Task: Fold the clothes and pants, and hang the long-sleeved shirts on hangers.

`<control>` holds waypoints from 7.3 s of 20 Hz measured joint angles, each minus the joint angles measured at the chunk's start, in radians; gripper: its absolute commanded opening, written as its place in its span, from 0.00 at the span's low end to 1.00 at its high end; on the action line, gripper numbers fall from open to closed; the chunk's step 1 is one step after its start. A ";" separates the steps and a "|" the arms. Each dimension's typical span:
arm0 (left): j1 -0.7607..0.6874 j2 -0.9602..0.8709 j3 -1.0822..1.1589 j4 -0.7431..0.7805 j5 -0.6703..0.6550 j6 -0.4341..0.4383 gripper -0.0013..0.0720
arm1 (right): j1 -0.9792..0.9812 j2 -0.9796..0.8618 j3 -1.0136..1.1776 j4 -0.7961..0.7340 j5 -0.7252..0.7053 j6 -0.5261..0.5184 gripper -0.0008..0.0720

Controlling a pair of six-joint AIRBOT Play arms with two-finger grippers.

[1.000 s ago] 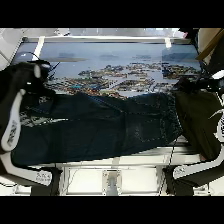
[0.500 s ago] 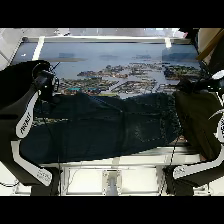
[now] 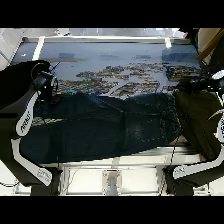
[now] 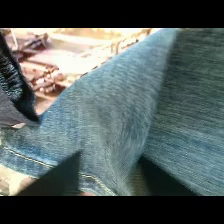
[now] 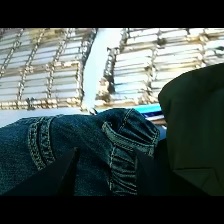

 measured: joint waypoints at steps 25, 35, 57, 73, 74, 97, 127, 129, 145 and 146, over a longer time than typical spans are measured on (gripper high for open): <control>0.076 0.037 0.009 0.122 0.009 -0.005 0.04 | -0.001 -0.185 0.009 0.012 0.023 -0.085 0.56; 0.076 0.037 0.009 0.121 0.002 -0.005 0.04 | -0.001 -0.203 0.061 -0.042 0.056 -0.084 0.55; 0.087 0.083 0.034 0.105 -0.006 0.003 0.04 | -0.001 -0.193 0.072 0.024 -0.031 -0.074 0.07; 0.185 0.027 0.101 0.112 0.167 0.221 0.04 | 0.028 -0.107 0.076 -0.078 -0.123 0.082 0.08; 0.186 0.012 0.103 0.116 0.186 0.224 0.09 | 0.033 -0.109 0.075 -0.077 -0.133 0.097 0.08; 1.047 0.840 -0.636 -0.423 -0.045 0.092 0.88 | -0.126 0.214 -0.013 0.055 0.347 -0.060 0.61; 1.575 0.602 -0.819 -0.783 0.142 0.407 0.04 | -0.137 0.230 -0.021 0.323 0.438 -0.090 0.61; 1.561 0.602 -0.803 -0.788 0.131 0.408 0.04 | -0.138 0.235 -0.016 0.315 0.438 -0.090 0.61; 1.026 0.664 -0.594 -1.189 0.295 0.486 0.04 | -0.376 0.380 -0.568 0.064 0.365 -0.091 0.85; 1.012 0.665 -0.592 -1.192 0.312 0.485 0.04 | -0.382 0.381 -0.622 0.066 0.325 -0.093 0.85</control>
